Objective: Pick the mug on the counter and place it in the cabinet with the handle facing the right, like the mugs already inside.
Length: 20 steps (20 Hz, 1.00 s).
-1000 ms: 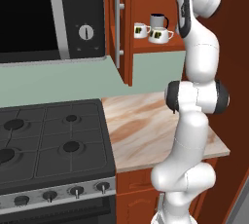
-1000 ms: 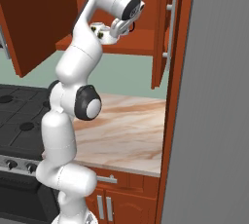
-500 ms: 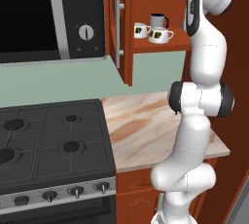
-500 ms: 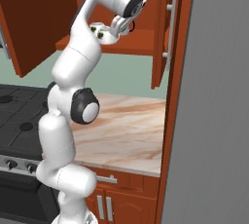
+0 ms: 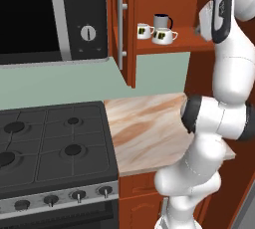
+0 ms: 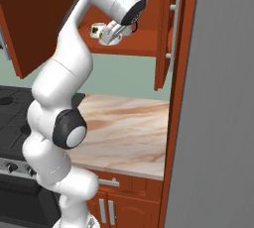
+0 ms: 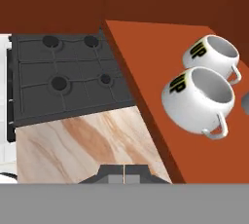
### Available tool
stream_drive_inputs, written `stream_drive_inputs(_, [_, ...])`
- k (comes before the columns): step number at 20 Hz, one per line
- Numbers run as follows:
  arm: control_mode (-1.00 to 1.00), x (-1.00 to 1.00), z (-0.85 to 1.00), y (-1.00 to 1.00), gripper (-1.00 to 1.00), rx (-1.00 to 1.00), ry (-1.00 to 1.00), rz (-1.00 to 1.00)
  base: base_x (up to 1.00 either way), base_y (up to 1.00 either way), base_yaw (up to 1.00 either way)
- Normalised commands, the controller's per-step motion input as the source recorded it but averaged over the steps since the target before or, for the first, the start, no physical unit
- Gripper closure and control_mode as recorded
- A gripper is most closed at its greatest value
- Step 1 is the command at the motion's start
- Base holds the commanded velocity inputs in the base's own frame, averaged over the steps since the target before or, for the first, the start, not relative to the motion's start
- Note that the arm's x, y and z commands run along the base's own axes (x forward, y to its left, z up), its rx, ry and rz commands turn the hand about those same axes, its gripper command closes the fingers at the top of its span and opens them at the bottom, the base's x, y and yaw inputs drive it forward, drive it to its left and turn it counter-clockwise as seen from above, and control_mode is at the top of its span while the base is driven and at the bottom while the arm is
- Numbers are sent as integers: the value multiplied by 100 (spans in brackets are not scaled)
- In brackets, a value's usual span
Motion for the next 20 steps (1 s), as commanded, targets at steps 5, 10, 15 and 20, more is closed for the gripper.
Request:
stream_drive_inputs(5, [-100, -100, -60, 98, 100, 0, -9, 0, 0, 0, 0])
stream_drive_inputs(10, [-100, -100, -69, 79, 100, 0, -14, 0, 0, 0, 0])
stream_drive_inputs(15, [-100, -100, -84, 49, 100, 1, -18, -2, 0, 0, 0])
stream_drive_inputs(20, [-100, -100, -66, 6, 100, 2, -7, -9, 0, 0, 0])
